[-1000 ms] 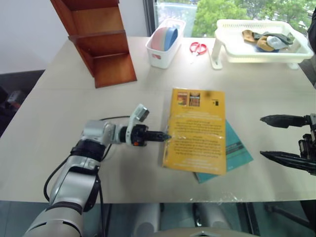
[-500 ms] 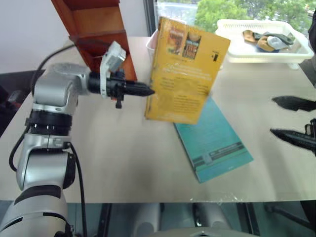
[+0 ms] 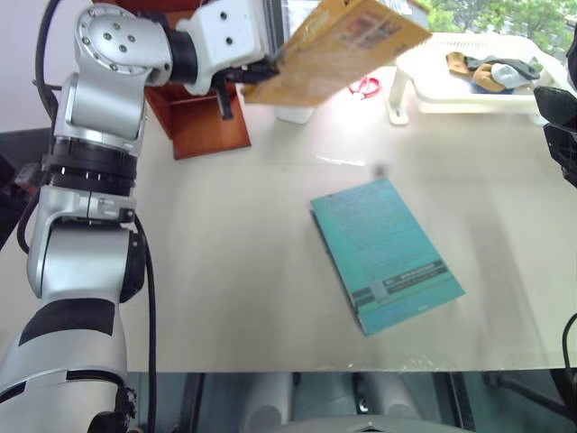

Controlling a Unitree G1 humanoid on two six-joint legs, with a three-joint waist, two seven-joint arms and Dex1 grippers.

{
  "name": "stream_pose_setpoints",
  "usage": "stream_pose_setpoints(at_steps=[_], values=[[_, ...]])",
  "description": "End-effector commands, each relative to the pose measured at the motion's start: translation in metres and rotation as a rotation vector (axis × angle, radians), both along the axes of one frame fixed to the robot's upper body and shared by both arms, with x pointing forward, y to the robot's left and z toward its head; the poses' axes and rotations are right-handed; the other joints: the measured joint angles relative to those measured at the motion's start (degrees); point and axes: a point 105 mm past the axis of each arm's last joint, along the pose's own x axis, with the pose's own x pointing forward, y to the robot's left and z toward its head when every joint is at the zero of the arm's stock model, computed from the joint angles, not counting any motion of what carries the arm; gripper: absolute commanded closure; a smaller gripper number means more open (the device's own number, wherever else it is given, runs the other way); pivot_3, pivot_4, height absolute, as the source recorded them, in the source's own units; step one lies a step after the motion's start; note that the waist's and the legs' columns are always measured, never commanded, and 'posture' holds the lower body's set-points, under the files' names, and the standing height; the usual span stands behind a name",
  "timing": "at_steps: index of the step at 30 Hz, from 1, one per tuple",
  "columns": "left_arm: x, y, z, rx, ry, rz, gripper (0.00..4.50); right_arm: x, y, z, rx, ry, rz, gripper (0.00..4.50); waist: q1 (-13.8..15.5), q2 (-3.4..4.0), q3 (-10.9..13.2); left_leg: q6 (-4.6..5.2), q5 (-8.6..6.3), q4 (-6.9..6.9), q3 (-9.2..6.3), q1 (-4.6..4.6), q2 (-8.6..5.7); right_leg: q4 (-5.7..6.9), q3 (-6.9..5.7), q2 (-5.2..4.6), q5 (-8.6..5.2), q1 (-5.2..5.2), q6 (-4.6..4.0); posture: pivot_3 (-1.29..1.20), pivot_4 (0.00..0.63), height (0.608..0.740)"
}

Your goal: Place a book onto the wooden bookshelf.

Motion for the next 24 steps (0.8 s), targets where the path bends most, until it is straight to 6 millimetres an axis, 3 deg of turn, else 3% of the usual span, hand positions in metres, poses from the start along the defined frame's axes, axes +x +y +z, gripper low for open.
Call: stream_pose_setpoints(at_steps=[1, 9, 17, 24], values=[[-0.010, 0.009, 0.048, 0.026, -0.226, 0.052, 4.43, -0.002, -0.002, 0.010, -0.001, -0.061, 0.006, 0.00, -0.02, 0.02, 0.01, 0.00, 0.00, 0.00, 0.00, -0.03, -0.01, 0.00, 0.01, 0.00, 0.00, -0.05, 0.00, 0.00, 0.150, 0.740], [0.004, 0.049, 0.042, 0.283, -0.208, 0.284, 4.43, 0.001, -0.007, 0.018, 0.006, -0.097, 0.039, 0.00, -0.12, 0.33, 0.16, 0.00, 0.01, -0.02, 0.11, -0.03, -0.04, 0.12, 0.02, -0.02, 0.00, -0.14, 0.00, 0.00, 0.150, 0.740], [0.008, 0.074, 0.046, 0.330, -0.153, 0.465, 4.43, 0.001, 0.001, 0.022, -0.018, -0.089, 0.148, 0.00, -0.11, 0.33, 0.17, -0.04, 0.06, -0.01, 0.09, -0.55, -0.05, 0.14, 0.01, -0.04, 0.00, -0.61, 0.00, 0.00, 0.150, 0.740], [0.014, 0.102, 0.035, 0.372, -0.092, 0.591, 4.43, 0.002, 0.002, 0.021, -0.031, -0.086, 0.146, 0.00, -0.14, 0.33, 0.17, -0.23, 0.19, -0.01, 0.11, -0.68, -0.05, 0.16, 0.01, -0.06, 0.00, -0.76, 0.00, 0.00, 0.150, 0.740]])
